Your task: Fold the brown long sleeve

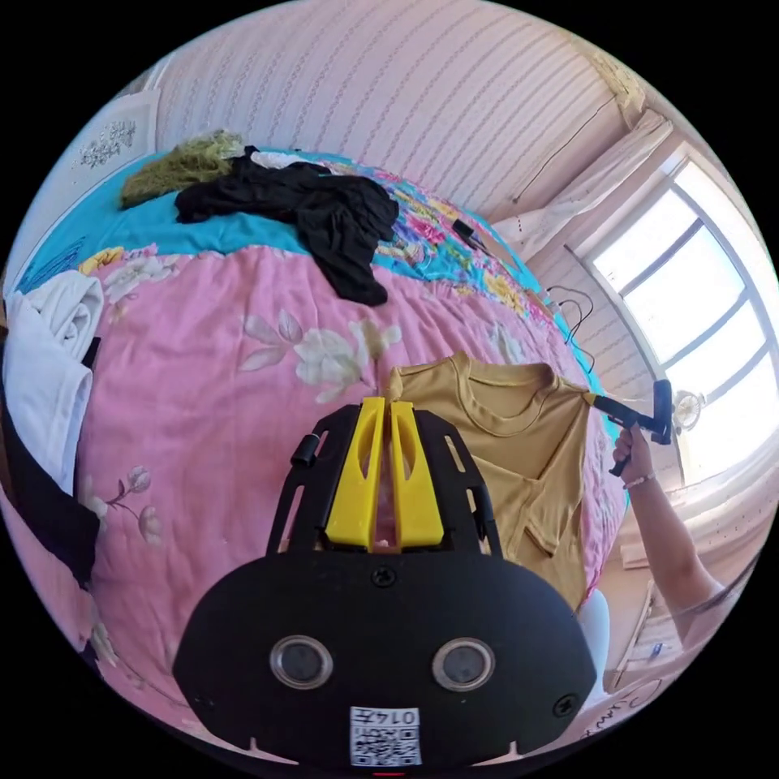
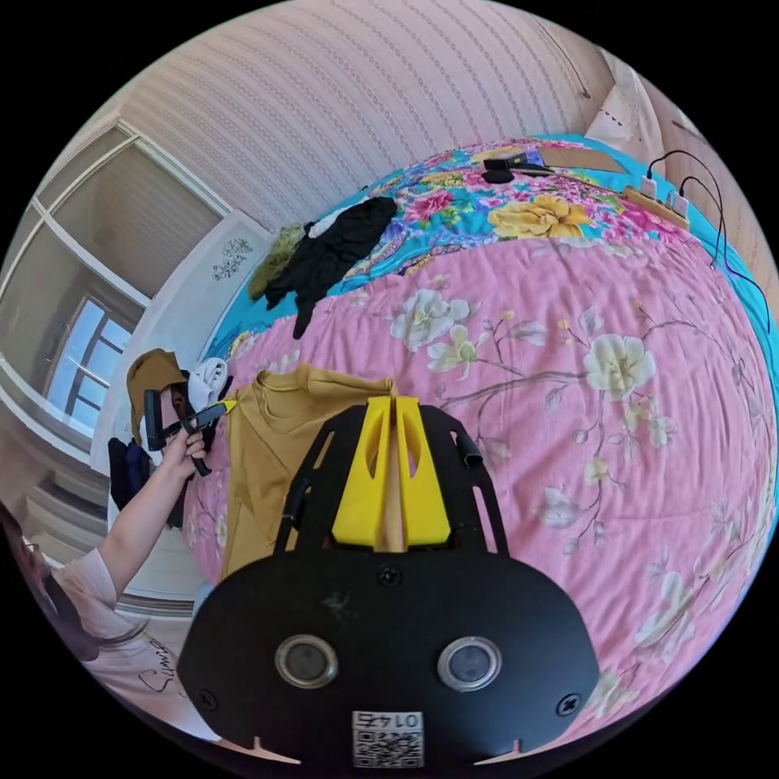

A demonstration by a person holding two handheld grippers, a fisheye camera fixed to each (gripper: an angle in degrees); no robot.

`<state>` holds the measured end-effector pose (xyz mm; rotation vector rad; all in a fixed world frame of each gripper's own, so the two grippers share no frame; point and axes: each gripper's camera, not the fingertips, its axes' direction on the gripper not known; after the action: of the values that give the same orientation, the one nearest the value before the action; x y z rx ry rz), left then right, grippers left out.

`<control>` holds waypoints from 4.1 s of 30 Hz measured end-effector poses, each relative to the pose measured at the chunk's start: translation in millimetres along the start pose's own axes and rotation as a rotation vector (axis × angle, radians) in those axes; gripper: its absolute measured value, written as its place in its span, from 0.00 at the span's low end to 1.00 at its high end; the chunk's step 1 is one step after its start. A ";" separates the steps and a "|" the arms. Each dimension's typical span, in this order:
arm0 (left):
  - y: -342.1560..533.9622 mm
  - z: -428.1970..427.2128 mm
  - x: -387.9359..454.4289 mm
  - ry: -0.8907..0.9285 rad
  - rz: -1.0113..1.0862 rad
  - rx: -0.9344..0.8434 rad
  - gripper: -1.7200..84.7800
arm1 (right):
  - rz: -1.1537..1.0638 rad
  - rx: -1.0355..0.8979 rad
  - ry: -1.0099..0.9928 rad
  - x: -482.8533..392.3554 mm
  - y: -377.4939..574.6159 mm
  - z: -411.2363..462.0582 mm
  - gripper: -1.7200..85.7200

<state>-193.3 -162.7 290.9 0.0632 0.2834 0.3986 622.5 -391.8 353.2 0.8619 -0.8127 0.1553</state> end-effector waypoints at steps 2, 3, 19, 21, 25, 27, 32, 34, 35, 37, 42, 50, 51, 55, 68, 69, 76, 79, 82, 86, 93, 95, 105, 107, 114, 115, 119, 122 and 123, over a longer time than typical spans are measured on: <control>1.2 -26.0 6.6 0.031 0.014 0.052 0.01 | -0.025 0.029 -0.020 -15.2 1.1 -25.0 0.02; 3.6 -32.1 9.5 0.029 0.033 0.055 0.01 | -0.032 0.032 -0.028 -19.0 4.0 -30.5 0.02; 285.4 -91.7 38.7 0.144 0.164 -0.170 0.01 | -0.017 -0.226 -0.105 -38.3 293.6 -81.4 0.02; 305.0 -90.5 39.8 0.165 0.140 -0.174 0.01 | 0.018 -0.222 -0.125 -34.8 313.8 -83.2 0.02; 334.7 -97.4 48.0 0.211 0.123 -0.157 0.01 | 0.036 -0.176 -0.154 -36.9 338.8 -101.2 0.02; 344.3 -98.8 54.9 0.237 0.133 -0.150 0.01 | 0.032 -0.173 -0.159 -39.6 344.2 -105.6 0.03; 376.2 -78.3 76.3 0.101 0.190 -0.292 0.02 | 0.027 -0.259 -0.075 -45.9 361.8 -94.4 0.03; 386.6 -76.4 78.2 0.019 0.179 -0.323 0.03 | 0.044 -0.282 -0.021 -47.2 371.6 -92.8 0.03; 392.1 -78.2 80.3 -0.032 0.175 -0.324 0.03 | 0.048 -0.285 0.000 -50.1 378.3 -95.0 0.03; 398.4 -82.1 84.2 -0.070 0.166 -0.315 0.03 | 0.048 -0.272 0.030 -57.8 387.1 -100.2 0.03; 401.4 -87.3 110.0 -0.067 0.179 -0.262 0.03 | -0.032 -0.183 0.068 -102.7 391.6 -109.7 0.03; 426.1 -31.3 251.4 0.017 0.582 -0.206 0.01 | -0.455 -0.230 0.158 -260.6 319.7 7.8 0.02; 428.6 -24.9 260.2 -0.001 0.601 -0.202 0.01 | -0.474 -0.226 0.179 -271.1 313.7 19.9 0.02; 439.1 20.8 292.5 -0.123 0.644 -0.227 0.01 | -0.519 -0.318 0.343 -313.5 279.2 114.6 0.02; 461.0 55.6 319.3 -0.050 0.765 -0.330 0.01 | -0.518 -0.495 0.358 -321.3 227.4 178.3 0.01; 462.7 61.5 319.8 -0.059 0.766 -0.355 0.01 | -0.504 -0.516 0.362 -315.2 229.0 187.8 0.01; 459.5 63.5 318.0 -0.034 0.732 -0.399 0.01 | -0.323 -0.288 0.209 -260.2 253.7 132.6 0.02; 445.0 40.5 315.9 -0.007 0.698 -0.367 0.01 | -0.154 -0.136 0.020 -212.3 295.5 48.5 0.02; 421.3 24.6 314.9 0.029 0.676 -0.317 0.01 | 0.089 0.045 -0.094 -147.5 360.6 -29.9 0.05; 371.3 30.3 326.7 -0.002 0.678 -0.232 0.02 | 0.317 0.101 -0.045 -81.1 429.3 -74.0 0.12; 279.9 86.4 368.1 0.067 0.608 -0.275 0.10 | 0.334 -0.063 -0.007 -49.1 431.7 -48.6 0.11; 256.5 111.8 381.9 -0.004 0.587 -0.243 0.11 | 0.322 -0.117 -0.046 -42.3 429.1 -39.0 0.08; 201.8 215.2 393.4 -0.175 0.438 -0.489 0.08 | 0.272 -0.092 -0.112 -34.2 434.6 -41.5 0.04; 197.0 210.4 381.9 -0.088 0.388 -0.459 0.05 | 0.258 -0.077 -0.119 -35.3 437.8 -43.9 0.04; 186.7 132.2 326.7 0.055 0.367 -0.319 0.03 | -0.060 -0.033 -0.246 -105.0 435.0 -54.0 0.03; 187.3 109.4 306.7 0.056 0.351 -0.283 0.02 | -0.131 -0.043 -0.295 -128.9 432.1 -50.6 0.03; 197.1 34.6 225.6 -0.031 0.230 -0.153 0.03 | -0.283 -0.122 -0.442 -211.6 414.1 -15.2 0.04; 210.6 6.7 160.5 -0.103 0.086 -0.114 0.04 | -0.386 -0.219 -0.416 -276.0 396.2 29.4 0.04; 213.5 4.0 147.1 -0.115 0.050 -0.119 0.05 | -0.407 -0.241 -0.398 -288.8 393.4 40.2 0.04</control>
<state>-142.2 91.4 281.2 -0.0229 0.1445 0.4593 228.6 -106.6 410.5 0.8214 -0.9820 -0.4777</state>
